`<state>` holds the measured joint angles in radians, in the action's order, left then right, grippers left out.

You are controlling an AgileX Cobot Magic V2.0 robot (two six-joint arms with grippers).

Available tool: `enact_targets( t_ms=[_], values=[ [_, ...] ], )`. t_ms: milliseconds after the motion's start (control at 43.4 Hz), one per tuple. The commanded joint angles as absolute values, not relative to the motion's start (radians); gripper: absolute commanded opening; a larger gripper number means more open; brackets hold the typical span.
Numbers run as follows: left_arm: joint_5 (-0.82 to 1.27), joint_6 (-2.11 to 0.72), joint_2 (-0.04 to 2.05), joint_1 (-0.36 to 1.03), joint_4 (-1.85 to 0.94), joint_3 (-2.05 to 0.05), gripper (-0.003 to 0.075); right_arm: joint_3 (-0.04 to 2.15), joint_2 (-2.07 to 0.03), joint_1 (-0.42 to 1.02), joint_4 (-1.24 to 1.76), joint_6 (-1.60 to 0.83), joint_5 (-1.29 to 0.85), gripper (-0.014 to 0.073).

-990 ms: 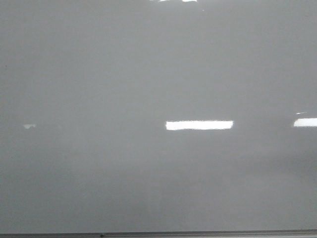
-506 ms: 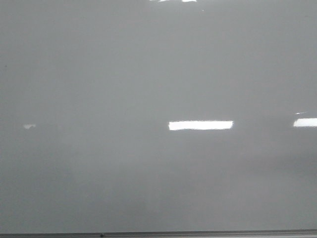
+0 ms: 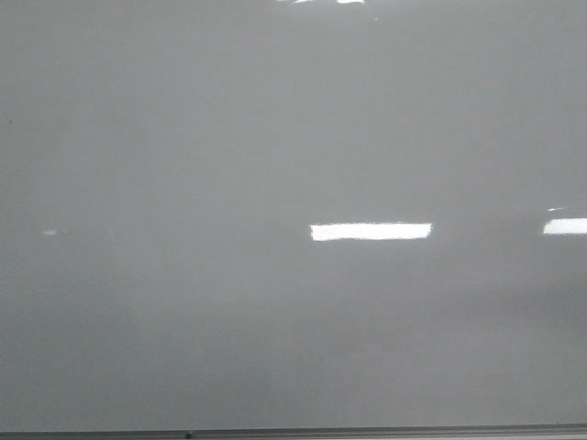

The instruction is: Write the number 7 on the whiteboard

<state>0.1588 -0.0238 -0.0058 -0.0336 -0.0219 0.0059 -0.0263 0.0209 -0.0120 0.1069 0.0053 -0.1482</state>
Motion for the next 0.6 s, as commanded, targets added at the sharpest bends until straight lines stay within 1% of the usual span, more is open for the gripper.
enact_targets(
  t_ms=[0,46,138,184,230,299,391,506,575],
  values=[
    [0.051,-0.016,-0.019,-0.034,-0.030,0.009,-0.0020,-0.022,0.029,-0.010,0.096,0.000,-0.050,-0.0061],
    [0.020,-0.016,-0.019,-0.034,-0.030,0.009,-0.0020,-0.022,0.029,-0.010,0.096,0.000,-0.020,-0.0061],
    [-0.117,-0.014,-0.019,-0.034,-0.038,0.003,-0.0020,-0.002,0.029,-0.010,0.096,0.000,0.030,-0.0061],
    [-0.169,-0.014,-0.019,-0.034,-0.057,-0.018,-0.0021,0.034,0.029,-0.010,0.096,0.000,0.024,-0.0061],
    [-0.167,-0.014,-0.019,-0.034,-0.063,-0.055,-0.0020,0.087,0.029,-0.010,0.096,0.000,0.000,-0.0061],
    [-0.093,-0.014,-0.008,-0.034,-0.053,-0.144,-0.0021,0.171,0.024,-0.011,0.096,0.000,-0.081,-0.0061],
    [0.072,-0.014,0.042,-0.034,-0.023,-0.266,-0.0021,0.282,-0.015,-0.011,0.096,0.000,-0.199,-0.0061],
    [0.243,-0.018,0.175,-0.034,0.011,-0.399,-0.0021,0.428,-0.139,-0.011,0.096,0.000,-0.306,-0.0061],
    [0.273,-0.024,0.269,-0.034,0.011,-0.438,-0.0020,0.476,-0.223,-0.011,0.096,0.000,-0.320,-0.0061]
  ],
)
